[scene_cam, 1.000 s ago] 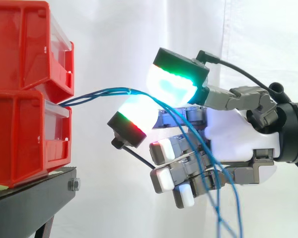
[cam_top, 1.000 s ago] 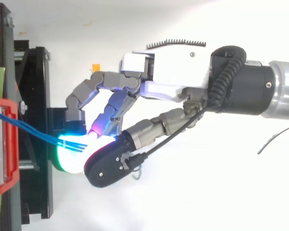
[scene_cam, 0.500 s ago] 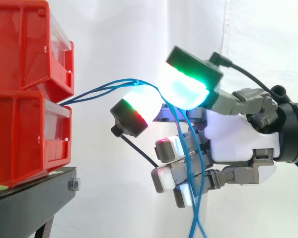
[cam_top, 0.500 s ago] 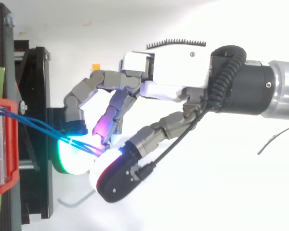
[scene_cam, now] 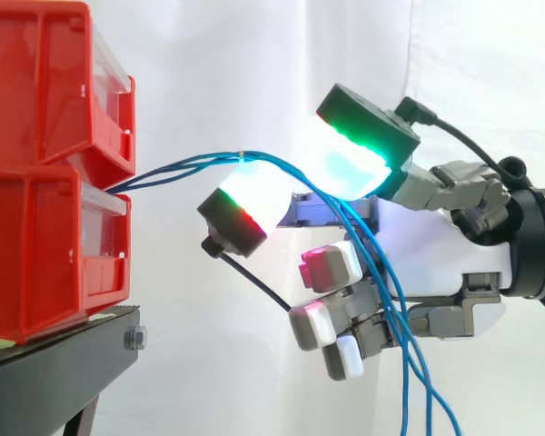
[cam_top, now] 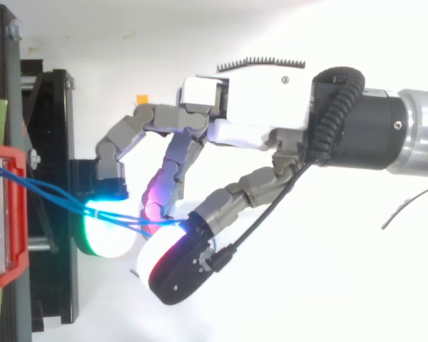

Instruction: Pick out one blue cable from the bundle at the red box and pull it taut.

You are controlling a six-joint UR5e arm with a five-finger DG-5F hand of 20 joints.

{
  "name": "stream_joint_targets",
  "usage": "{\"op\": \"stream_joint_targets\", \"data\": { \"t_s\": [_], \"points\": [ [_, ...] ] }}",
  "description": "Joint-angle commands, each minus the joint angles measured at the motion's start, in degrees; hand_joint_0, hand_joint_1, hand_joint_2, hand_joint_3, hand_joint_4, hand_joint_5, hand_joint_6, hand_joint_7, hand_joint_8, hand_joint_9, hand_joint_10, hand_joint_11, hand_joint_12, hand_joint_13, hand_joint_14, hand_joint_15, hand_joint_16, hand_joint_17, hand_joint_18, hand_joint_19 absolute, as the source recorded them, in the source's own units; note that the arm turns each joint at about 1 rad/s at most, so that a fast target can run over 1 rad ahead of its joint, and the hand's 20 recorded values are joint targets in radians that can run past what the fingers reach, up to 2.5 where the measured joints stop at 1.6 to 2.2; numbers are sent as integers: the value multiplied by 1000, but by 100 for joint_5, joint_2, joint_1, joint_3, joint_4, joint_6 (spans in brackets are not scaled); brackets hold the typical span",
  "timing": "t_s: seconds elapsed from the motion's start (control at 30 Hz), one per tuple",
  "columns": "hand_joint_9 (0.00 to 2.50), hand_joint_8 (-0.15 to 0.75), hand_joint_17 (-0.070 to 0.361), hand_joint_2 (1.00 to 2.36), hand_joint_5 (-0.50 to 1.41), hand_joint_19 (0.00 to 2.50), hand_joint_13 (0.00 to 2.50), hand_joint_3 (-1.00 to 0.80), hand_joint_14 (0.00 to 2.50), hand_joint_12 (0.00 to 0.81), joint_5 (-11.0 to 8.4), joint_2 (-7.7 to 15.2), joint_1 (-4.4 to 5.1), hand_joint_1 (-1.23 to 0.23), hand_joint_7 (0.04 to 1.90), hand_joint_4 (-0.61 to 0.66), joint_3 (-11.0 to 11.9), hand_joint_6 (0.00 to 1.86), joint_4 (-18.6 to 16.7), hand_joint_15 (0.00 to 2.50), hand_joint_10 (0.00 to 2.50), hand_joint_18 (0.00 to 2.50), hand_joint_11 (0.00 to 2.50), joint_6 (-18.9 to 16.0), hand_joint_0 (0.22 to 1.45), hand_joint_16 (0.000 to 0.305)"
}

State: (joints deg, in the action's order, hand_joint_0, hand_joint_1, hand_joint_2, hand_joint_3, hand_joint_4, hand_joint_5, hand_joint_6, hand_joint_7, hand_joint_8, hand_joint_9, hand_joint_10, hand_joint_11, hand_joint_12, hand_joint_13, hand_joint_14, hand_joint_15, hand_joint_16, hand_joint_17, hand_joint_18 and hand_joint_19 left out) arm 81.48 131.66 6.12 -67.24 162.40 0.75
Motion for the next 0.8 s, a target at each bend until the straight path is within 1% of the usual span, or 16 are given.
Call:
{"op": "stream_joint_targets", "data": {
  "t_s": [0.0, 0.03, 0.07, 0.23, 0.33, 0.4, 0.47, 0.53, 0.6, 0.77],
  "points": [
    [1237, 249, 117, 1000, -65, 769, 1060, -500, 23, 333, 0, 0, 3, -800, 855, -59, 0, 877, -15, 657, 25, 919, 742, -5, 452, 52],
    [1236, 253, 117, 1000, -67, 768, 1058, -500, 25, 335, 0, 0, -6, -787, 879, -53, 0, 868, -15, 655, 27, 919, 737, -5, 451, 52],
    [1238, 249, 118, 1000, -67, 772, 1057, -500, 23, 336, 0, 0, -6, -761, 856, -51, 0, 869, -15, 659, 26, 919, 744, -5, 453, 52],
    [1232, 250, 117, 1000, -70, 783, 1055, -500, 25, 335, 0, 0, 3, -669, 864, -39, 0, 851, -24, 662, 27, 912, 737, -5, 465, 52],
    [1223, 244, 112, 1000, -73, 798, 1049, -500, 26, 326, 0, 0, 3, -567, 871, -40, 0, 846, -6, 668, 28, 891, 741, -14, 497, 50],
    [1245, 247, 111, 1000, -75, 814, 1074, -500, 24, 326, 0, 0, 3, -543, 834, -38, 0, 846, -6, 679, 26, 885, 734, -14, 508, 49],
    [1241, 245, 107, 1000, -77, 825, 1068, -500, 26, 319, 0, 0, -6, -521, 838, -45, 0, 845, -24, 684, 29, 868, 738, -14, 537, 47],
    [1239, 240, 104, 1000, -76, 825, 1062, -500, 27, 313, 0, -9, 3, -543, 863, -64, 0, 841, -24, 685, 28, 855, 758, -14, 565, 46],
    [1233, 243, 102, 1001, -79, 828, 1045, -485, 28, 312, 0, 0, 3, -600, 906, -79, 0, 842, -24, 685, 30, 850, 756, -14, 583, 46],
    [1230, 239, 101, 1014, -83, 824, 1037, -358, 26, 316, 0, 0, 3, -696, 935, -77, 0, 880, -33, 684, 28, 841, 764, -14, 593, 45]
  ]
}}
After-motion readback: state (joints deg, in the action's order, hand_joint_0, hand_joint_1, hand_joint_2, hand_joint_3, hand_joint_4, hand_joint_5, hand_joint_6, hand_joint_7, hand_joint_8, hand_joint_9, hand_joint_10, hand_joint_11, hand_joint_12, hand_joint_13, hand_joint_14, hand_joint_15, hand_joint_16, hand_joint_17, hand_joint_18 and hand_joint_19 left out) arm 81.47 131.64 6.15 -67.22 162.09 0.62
